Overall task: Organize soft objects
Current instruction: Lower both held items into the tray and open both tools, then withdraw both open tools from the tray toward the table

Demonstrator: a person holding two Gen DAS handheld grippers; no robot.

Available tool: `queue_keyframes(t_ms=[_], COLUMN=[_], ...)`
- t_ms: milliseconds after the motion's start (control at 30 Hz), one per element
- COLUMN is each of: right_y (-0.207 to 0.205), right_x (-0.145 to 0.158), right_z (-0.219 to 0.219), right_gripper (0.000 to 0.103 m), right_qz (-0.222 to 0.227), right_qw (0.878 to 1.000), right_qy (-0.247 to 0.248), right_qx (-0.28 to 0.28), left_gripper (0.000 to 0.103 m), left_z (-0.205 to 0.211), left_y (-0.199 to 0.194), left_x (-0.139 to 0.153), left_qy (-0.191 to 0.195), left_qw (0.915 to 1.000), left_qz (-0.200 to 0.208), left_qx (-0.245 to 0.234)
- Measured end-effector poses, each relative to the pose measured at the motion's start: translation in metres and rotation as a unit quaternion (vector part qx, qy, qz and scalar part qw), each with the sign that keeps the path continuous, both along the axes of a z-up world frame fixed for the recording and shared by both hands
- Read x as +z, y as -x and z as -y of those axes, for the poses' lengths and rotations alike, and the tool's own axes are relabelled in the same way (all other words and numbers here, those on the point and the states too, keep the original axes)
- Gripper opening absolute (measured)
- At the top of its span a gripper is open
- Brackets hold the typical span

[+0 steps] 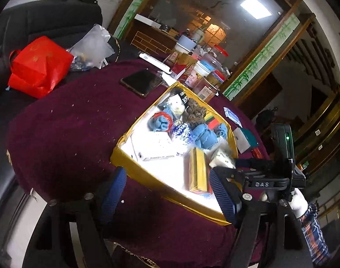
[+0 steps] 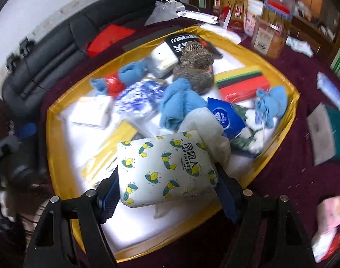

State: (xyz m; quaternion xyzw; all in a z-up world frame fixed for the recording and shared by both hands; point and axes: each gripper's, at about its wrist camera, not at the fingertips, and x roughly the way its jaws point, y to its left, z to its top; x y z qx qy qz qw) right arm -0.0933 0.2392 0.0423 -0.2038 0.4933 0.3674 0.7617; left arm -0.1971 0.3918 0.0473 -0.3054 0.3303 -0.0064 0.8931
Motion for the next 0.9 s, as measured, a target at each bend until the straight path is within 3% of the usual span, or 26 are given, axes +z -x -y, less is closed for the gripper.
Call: queue_keyframes(t_ms=[133, 333, 433, 700, 900], right_y=[0.012, 0.048, 0.061, 0.053, 0.038], right_x=[-0.003, -0.002, 0.005, 0.028, 0.049], right_z=[-0.009, -0.005, 0.0, 0.027, 0.083], right_gripper=[0.076, 0.082, 0.084, 0.086, 0.086], right_qz=[0.062, 0.063, 0.072, 0.072, 0.073], right_qw=[0.997, 0.987, 0.985, 0.994, 0.996], right_qy=[0.048, 0.088, 0.084, 0.019, -0.057], right_qx=[0.023, 0.118, 0.134, 0.082, 0.008], left_gripper=[0.08, 0.08, 0.08, 0.08, 0.085], left_z=[0.001, 0.004, 0.007, 0.024, 0.041], left_y=[0.0, 0.004, 0.005, 0.007, 0.009], left_x=[-0.001, 0.0, -0.001, 0.007, 0.018], left_qy=[0.002, 0.0, -0.001, -0.031, -0.075], left_qw=[1.0, 1.0, 1.0, 0.9995, 0.9971], left_qz=[0.001, 0.003, 0.001, -0.002, -0.002], left_qx=[-0.005, -0.004, -0.004, -0.007, -0.01])
